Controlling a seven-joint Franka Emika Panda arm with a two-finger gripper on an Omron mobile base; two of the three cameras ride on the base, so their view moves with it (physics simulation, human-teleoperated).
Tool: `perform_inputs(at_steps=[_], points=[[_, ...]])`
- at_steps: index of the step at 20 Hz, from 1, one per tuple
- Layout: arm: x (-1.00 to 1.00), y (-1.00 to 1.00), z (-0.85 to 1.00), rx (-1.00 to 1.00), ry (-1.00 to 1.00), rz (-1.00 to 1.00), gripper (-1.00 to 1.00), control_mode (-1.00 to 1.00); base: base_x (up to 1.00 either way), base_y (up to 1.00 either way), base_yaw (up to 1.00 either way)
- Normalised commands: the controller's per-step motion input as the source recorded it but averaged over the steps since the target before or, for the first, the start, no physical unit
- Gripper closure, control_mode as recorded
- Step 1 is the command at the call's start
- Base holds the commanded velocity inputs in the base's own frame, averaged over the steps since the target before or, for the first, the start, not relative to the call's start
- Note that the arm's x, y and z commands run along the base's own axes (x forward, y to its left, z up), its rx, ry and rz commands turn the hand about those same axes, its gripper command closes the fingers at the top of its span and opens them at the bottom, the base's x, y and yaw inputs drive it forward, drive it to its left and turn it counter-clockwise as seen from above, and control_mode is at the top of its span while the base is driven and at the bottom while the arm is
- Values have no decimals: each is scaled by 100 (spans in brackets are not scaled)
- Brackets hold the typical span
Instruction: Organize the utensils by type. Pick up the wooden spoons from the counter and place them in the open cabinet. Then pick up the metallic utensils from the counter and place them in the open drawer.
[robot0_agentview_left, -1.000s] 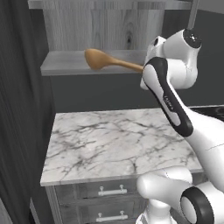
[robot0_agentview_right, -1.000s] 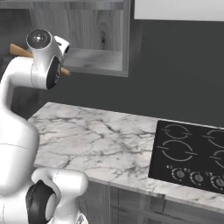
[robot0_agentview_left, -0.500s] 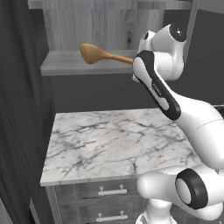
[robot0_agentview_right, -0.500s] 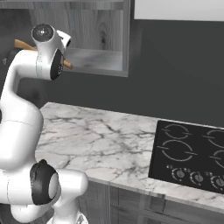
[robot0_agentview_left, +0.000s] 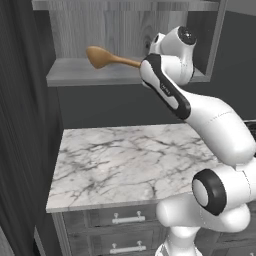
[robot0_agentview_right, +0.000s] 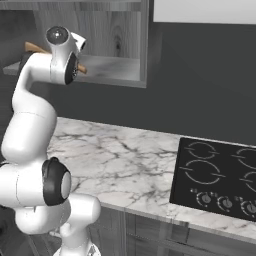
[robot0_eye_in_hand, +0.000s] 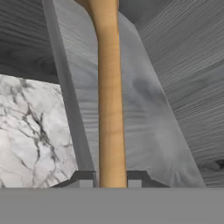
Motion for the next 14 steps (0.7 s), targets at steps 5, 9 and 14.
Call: perform_inputs(at_steps=[5,9,14], points=[[60,12,0,0,0,0,100,-100,0,0,0],[59,15,0,0,0,0,100,-100,0,0,0],[52,17,0,0,0,0,100,-100,0,0,0]])
